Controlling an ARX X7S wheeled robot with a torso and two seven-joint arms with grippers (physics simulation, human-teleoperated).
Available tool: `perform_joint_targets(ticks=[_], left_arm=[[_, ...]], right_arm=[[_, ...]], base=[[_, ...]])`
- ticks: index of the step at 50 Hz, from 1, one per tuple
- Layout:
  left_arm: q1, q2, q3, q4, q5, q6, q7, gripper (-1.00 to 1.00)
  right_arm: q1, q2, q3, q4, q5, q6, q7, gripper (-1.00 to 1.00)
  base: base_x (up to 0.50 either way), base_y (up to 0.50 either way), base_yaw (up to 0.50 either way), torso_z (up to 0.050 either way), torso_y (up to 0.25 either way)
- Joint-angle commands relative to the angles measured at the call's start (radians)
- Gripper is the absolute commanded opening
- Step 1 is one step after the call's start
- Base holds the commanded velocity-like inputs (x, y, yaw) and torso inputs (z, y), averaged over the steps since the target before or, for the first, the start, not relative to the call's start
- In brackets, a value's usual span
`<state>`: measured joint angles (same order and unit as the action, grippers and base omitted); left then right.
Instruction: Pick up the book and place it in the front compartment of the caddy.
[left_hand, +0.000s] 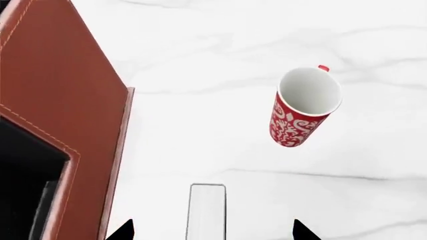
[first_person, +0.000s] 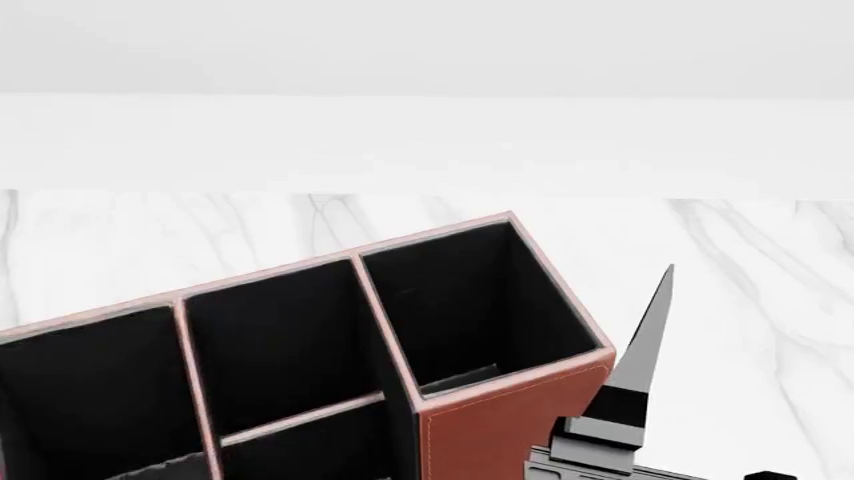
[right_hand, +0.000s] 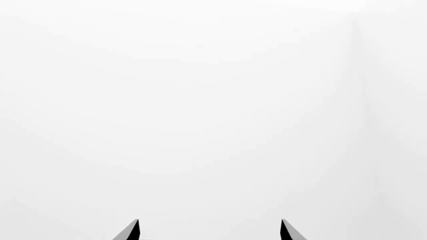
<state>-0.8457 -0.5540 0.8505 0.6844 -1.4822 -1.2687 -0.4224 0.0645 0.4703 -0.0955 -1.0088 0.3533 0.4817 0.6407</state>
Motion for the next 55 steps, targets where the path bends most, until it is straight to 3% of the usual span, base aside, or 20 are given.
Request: perform_joint_targets(ticks=[1,28,45,46,55], left_arm=[[0.025,0.000,0.072,-0.025,0.096,-0.022,0.041,1.00],[0.096,0.020,0.251,-0.150,0.375,0.063,0.165,1.00],[0.107,0.029,0.315,-0.195,0.461,0.111,0.205,1.00],[0.106,0.029,0.322,-0.199,0.471,0.114,0.208,-1.00],[0.102,0.027,0.327,-0.205,0.477,0.118,0.210,-1.00]], right_arm=[[0.002,0.009,-0.004,-0.001,0.008,-0.002,0.011,1.00],[0.004,0.023,-0.016,0.013,0.015,-0.023,0.022,1.00],[0.007,0.037,-0.018,0.003,0.026,-0.021,0.038,1.00],[0.008,0.038,-0.019,0.002,0.027,-0.020,0.039,1.00],[0.012,0.043,-0.028,0.006,0.029,-0.023,0.045,1.00]], base=[[0.00,0.00,0.00,0.000,0.000],[0.00,0.00,0.00,0.000,0.000],[0.00,0.00,0.00,0.000,0.000],[0.00,0.00,0.00,0.000,0.000],[0.00,0.00,0.00,0.000,0.000]])
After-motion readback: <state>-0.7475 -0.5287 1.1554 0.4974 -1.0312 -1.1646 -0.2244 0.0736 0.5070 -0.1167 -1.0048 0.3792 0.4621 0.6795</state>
